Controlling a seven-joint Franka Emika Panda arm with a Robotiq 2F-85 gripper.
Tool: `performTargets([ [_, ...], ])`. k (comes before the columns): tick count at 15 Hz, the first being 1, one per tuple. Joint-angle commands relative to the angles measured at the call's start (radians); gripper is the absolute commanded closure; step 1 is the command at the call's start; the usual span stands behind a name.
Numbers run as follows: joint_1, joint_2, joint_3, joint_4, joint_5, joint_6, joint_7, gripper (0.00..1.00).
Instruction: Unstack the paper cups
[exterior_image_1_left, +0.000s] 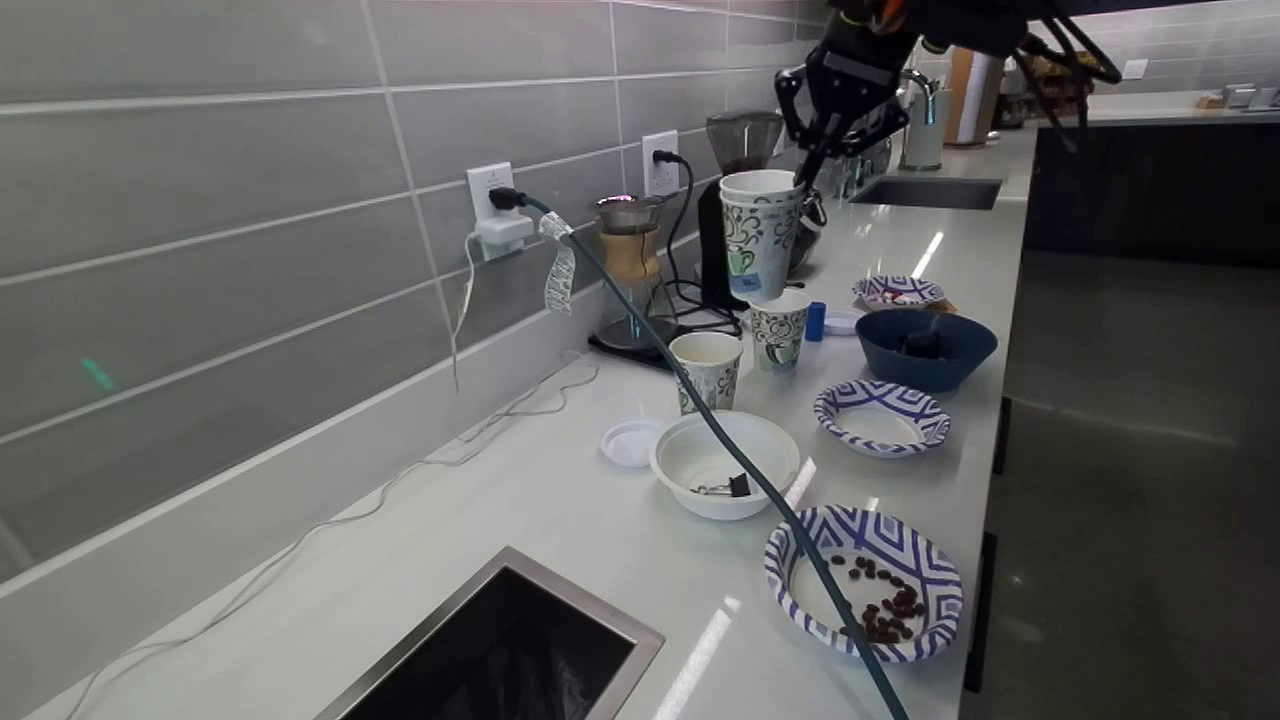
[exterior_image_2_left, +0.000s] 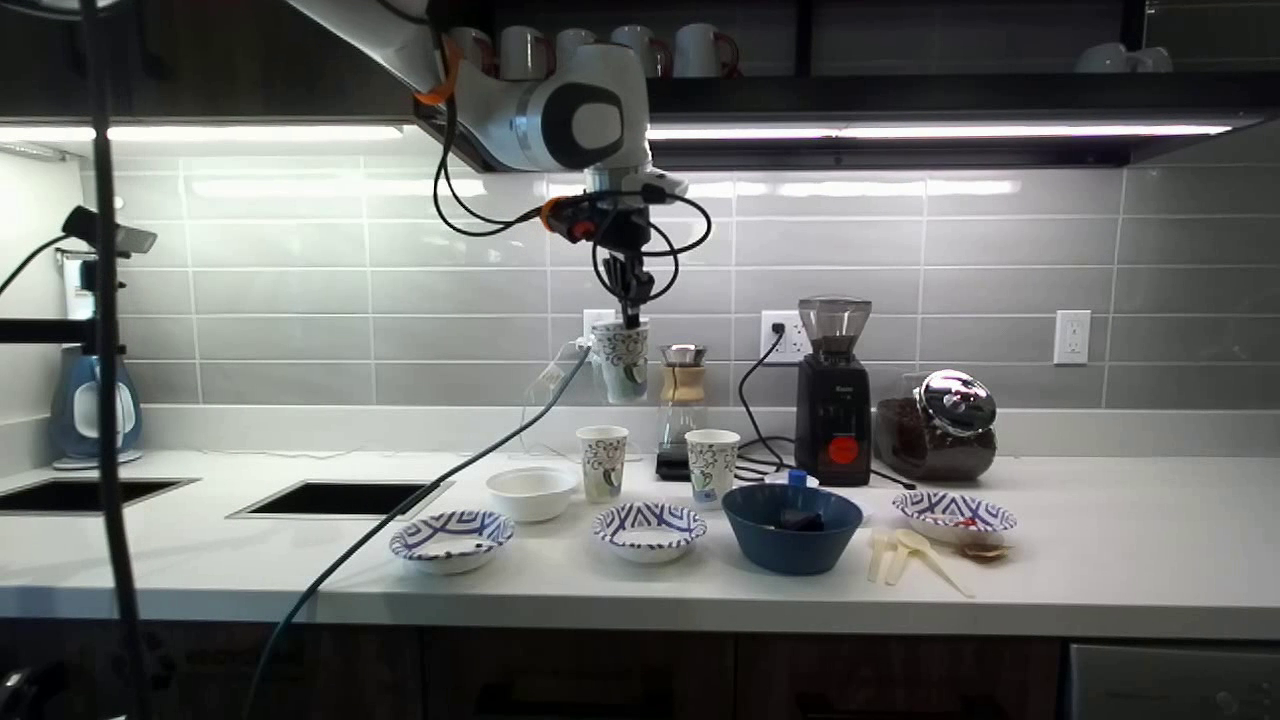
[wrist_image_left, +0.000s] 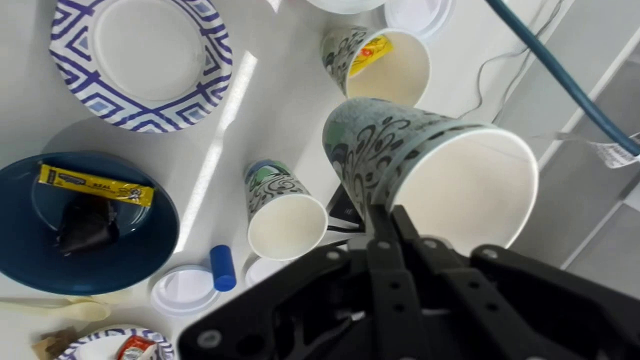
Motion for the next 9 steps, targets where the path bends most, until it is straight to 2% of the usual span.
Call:
performTargets([
  [1,-0.019,-0.018,-0.021,-0.083,-0.043,0.077,0.038,0.99],
  [2,-0.029,-0.008,-0.019,-0.086,-0.012,0.054,0.019,0.99],
  [3,-0.028,-0.008,-0.027,-0.107,-0.045,0.077,0.034,0.99],
  [4,-0.045,-0.002,-0.013,-0.101,0.037,0.028,-0.020,0.99],
  [5,-0.033,0.001,-0.028,-0.126,-0.033,0.090,0.036,0.99],
  [7,-0.036,0.011,-0.028,-0.138,-0.032,0.091,0.022,0.99],
  [8,-0.050,0.016,-0.012,-0.135,0.038,0.059,-0.044,0.99],
  [9,-0.034,0.023,-0.030,-0.151,-0.049,0.115,0.003,0.99],
])
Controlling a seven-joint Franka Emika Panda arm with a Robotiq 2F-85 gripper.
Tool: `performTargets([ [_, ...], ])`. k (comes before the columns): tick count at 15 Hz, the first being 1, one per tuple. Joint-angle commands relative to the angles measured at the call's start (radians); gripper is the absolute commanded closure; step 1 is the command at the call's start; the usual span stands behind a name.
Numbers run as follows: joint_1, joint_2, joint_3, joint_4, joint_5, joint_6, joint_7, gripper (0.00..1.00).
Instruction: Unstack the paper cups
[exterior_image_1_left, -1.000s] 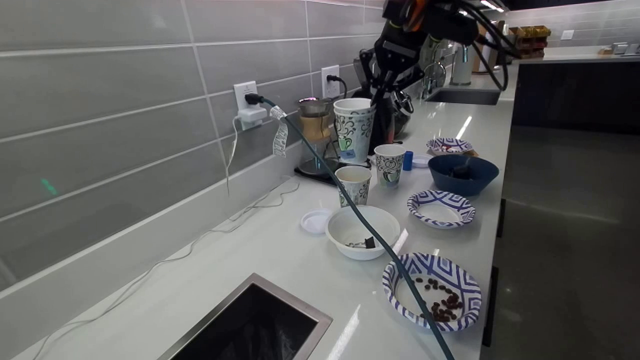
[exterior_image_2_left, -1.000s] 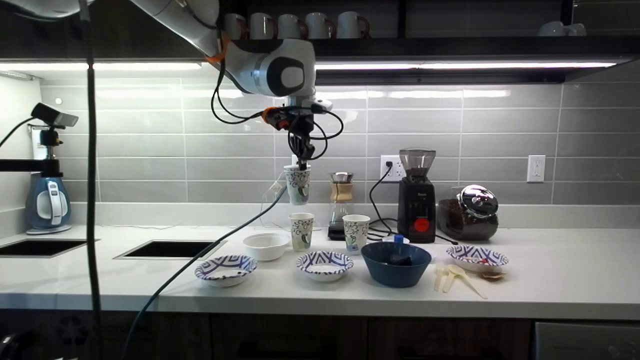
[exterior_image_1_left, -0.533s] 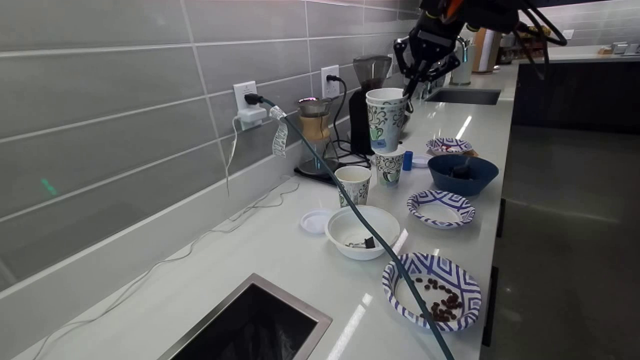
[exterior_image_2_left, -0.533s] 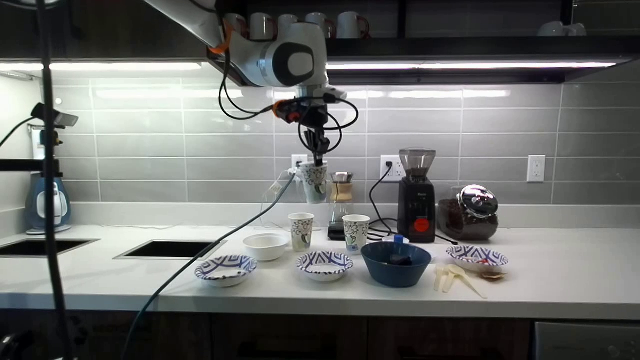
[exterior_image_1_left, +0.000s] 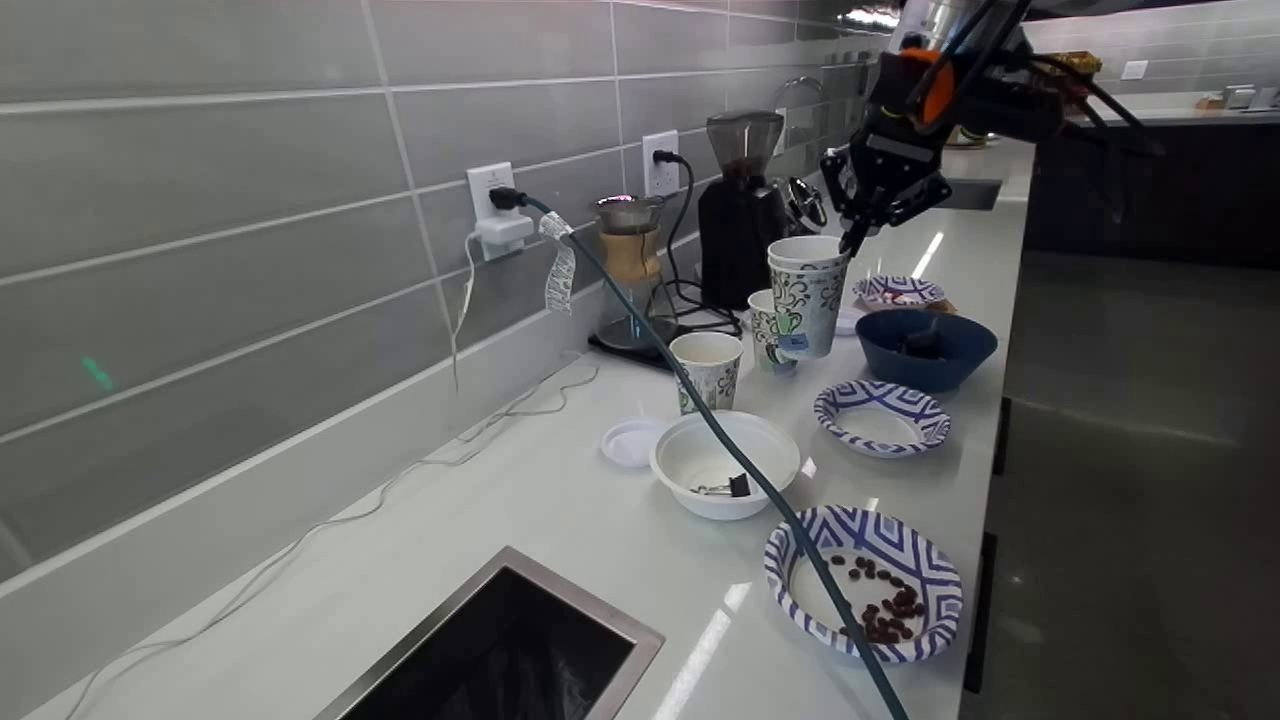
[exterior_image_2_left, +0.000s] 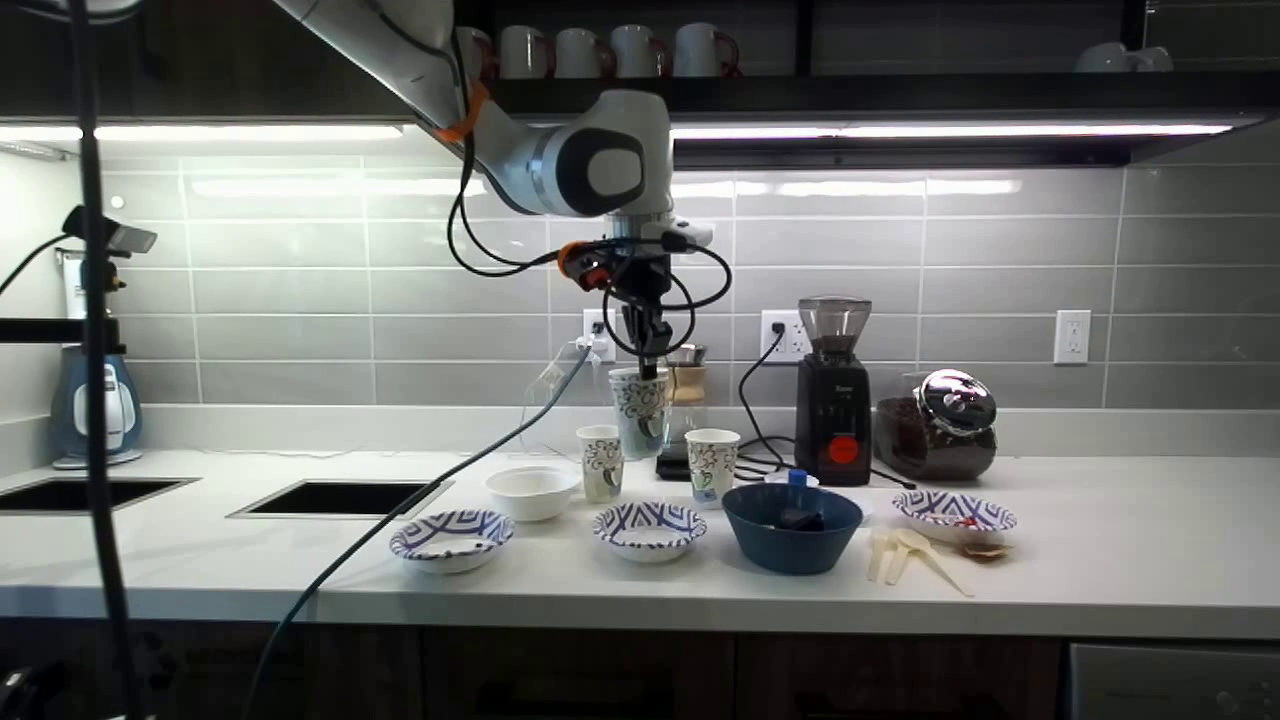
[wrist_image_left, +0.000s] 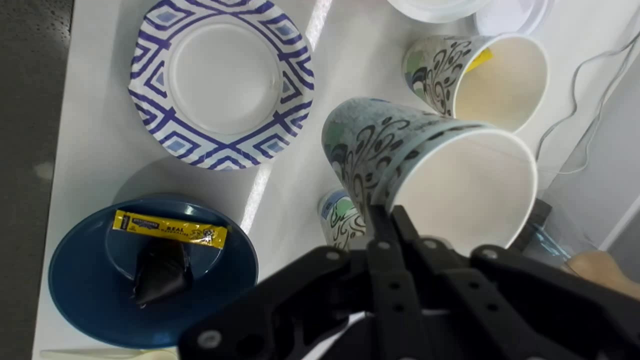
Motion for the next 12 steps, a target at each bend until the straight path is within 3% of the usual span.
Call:
performTargets([
  [1,-0.006,0.010,0.008,-0.022,-0.010,0.030,-0.033,0.99],
  [2,-0.014,0.012,0.025,-0.021,0.054,0.006,-0.075,0.99],
  [3,0.019,0.016,-0.019,-0.029,-0.158,0.019,0.004,0.99],
  [4,-0.028,0.000,0.048,-0.018,0.100,-0.051,-0.176,0.99],
  [5,0.020,0.012,-0.018,-0.024,-0.187,-0.007,-0.021,0.99],
  [6,-0.016,0.003,0.038,-0.009,0.014,-0.081,-0.185,0.99],
  [7,0.017,0.007,0.008,-0.016,-0.152,-0.052,-0.103,0.99],
  [8,-0.009,0.009,0.041,0.003,-0.025,-0.101,-0.209,0.99],
  [11,0.010,0.020,0.033,0.007,-0.113,-0.060,-0.188,0.99],
  [12,-0.004,0.023,0.048,0.020,-0.040,-0.073,-0.229,0.99],
])
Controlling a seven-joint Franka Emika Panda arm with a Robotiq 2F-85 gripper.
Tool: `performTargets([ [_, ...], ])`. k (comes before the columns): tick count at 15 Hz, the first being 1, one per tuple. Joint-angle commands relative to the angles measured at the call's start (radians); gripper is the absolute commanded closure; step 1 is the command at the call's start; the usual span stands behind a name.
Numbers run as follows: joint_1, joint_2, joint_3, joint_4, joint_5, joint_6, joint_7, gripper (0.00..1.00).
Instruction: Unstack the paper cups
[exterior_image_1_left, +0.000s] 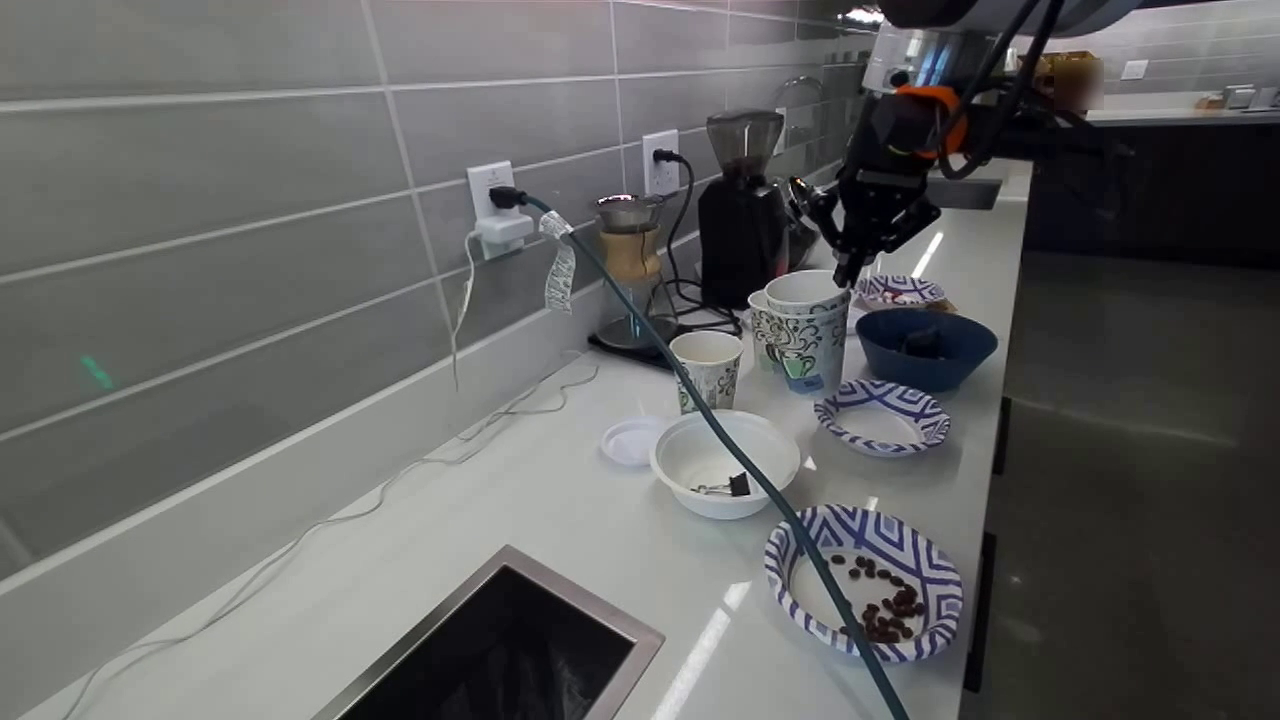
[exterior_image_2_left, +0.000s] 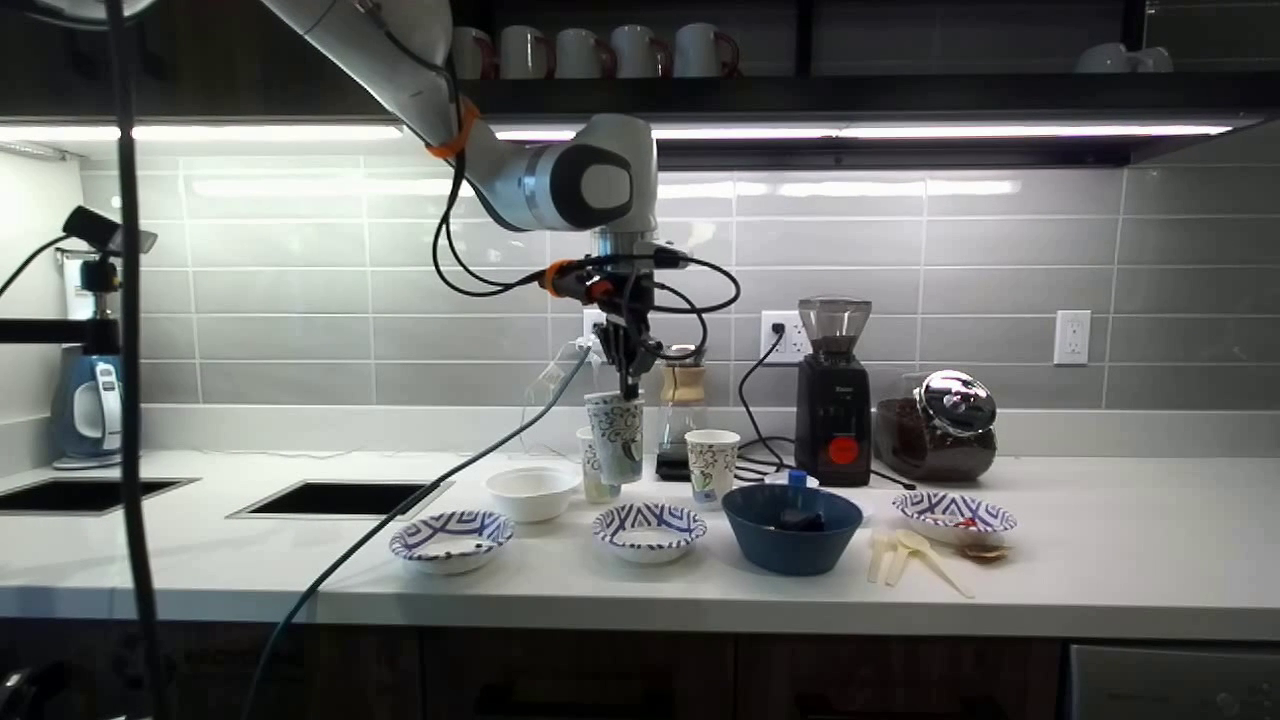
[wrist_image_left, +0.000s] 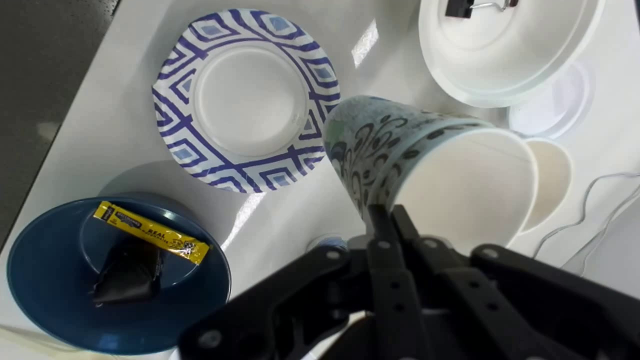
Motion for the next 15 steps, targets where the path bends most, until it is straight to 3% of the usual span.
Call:
performTargets([
  [1,-0.005,0.013,0.009,0.027,0.015,0.037,-0.047,0.99],
  [10,-0.029,0.043,0.014,0.042,0.102,0.144,-0.089,0.99],
  [15,-0.034,0.060,0.008,0.045,0.107,0.140,-0.078,0.99],
])
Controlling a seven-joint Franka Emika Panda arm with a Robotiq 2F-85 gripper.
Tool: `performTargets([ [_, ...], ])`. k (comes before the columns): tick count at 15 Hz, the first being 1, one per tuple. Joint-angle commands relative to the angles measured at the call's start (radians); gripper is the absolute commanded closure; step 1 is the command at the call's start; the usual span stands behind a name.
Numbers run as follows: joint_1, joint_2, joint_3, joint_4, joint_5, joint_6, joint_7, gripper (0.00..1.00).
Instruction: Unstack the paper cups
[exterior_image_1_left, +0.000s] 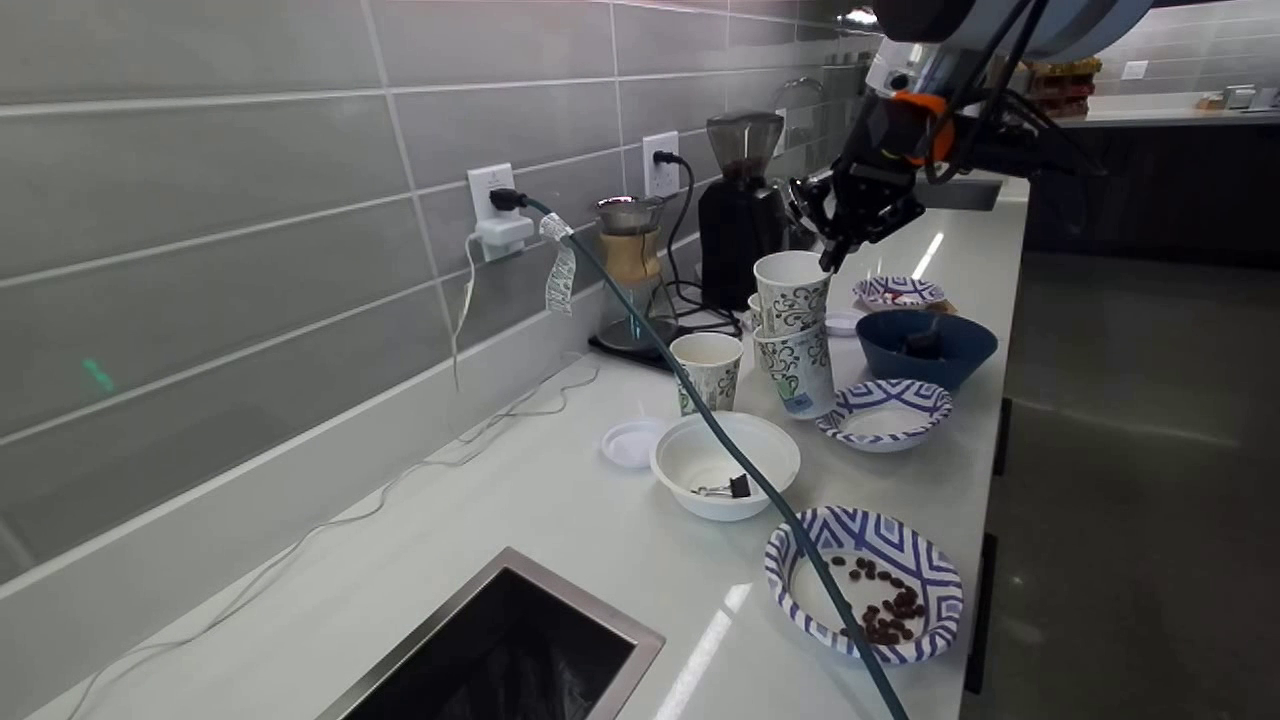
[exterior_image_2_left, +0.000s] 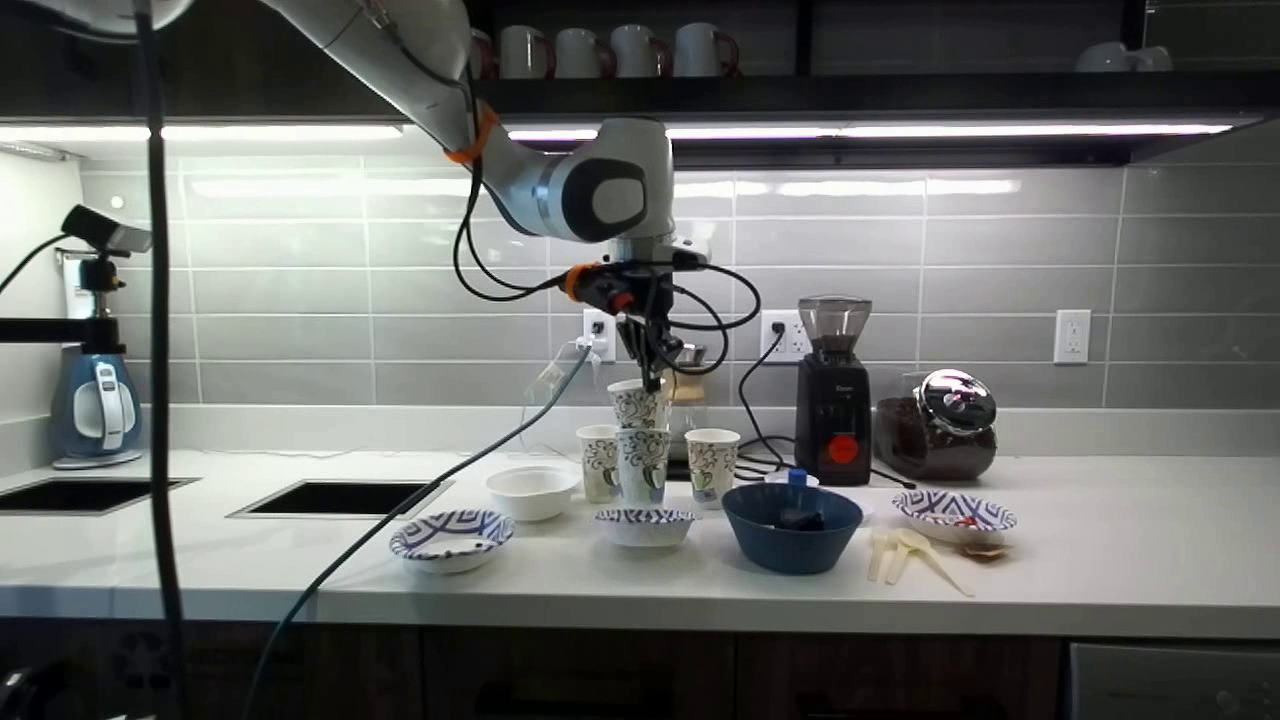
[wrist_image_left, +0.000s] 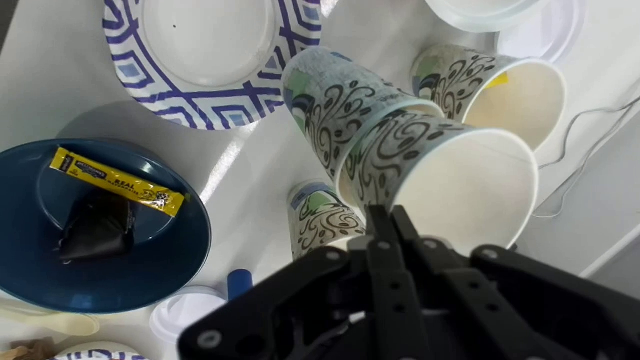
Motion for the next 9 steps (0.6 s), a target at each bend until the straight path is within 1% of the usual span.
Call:
performTargets([
  [1,-0.012,0.019,0.008,0.021,0.036,0.007,-0.018,0.99],
  [3,-0.012,0.020,0.005,0.021,0.039,-0.006,-0.004,0.99],
  [9,-0.006,0.024,-0.023,0.022,0.000,-0.083,0.083,0.99],
])
